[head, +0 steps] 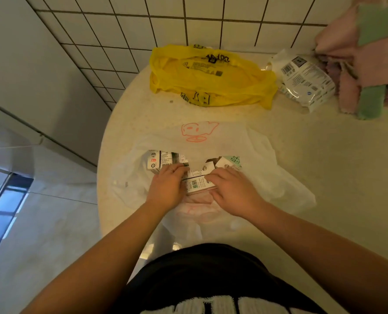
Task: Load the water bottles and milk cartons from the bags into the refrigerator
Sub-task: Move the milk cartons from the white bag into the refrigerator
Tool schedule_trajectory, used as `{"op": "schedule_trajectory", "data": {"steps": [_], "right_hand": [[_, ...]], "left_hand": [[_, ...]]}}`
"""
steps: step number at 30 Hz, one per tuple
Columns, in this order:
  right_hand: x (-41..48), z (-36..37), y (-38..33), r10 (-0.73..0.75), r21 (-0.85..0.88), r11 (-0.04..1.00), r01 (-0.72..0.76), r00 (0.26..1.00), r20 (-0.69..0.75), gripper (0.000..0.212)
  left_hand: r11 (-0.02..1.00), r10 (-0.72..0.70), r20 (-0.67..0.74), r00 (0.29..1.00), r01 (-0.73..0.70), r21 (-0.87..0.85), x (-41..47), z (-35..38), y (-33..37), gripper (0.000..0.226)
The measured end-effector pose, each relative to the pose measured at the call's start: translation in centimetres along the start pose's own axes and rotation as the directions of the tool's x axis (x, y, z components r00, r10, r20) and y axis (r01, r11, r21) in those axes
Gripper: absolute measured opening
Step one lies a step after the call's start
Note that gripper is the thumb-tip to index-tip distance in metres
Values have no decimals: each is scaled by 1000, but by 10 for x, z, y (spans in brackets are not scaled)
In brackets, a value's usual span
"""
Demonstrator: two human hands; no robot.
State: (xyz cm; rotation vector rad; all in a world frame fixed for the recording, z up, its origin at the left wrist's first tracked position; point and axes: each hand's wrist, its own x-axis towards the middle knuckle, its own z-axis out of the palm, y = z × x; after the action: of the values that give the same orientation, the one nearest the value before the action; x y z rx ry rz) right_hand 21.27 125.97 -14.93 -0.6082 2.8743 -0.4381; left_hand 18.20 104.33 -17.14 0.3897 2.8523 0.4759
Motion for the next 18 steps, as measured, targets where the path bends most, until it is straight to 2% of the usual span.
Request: {"op": "schedule_trajectory", "data": {"steps": [3, 9, 13, 18], "right_hand": [[9, 14, -7, 56, -87, 995, -49, 995, 85, 45], [5, 28, -10, 57, -210, 977, -48, 998, 34, 45], [3, 31, -14, 17, -273, 962, -18, 1000, -5, 43], [8, 34, -17, 41, -284, 958, -43, 999, -14, 57]], "left_hand": [[993, -68, 55, 996, 63, 98, 5, -5, 7, 54], [988, -93, 134, 987, 75, 132, 6, -8, -2, 55], [994, -72, 84, 994, 64, 92, -4, 0, -4, 47], [986, -164, 0, 986, 164, 29, -20, 5, -2, 43]]}}
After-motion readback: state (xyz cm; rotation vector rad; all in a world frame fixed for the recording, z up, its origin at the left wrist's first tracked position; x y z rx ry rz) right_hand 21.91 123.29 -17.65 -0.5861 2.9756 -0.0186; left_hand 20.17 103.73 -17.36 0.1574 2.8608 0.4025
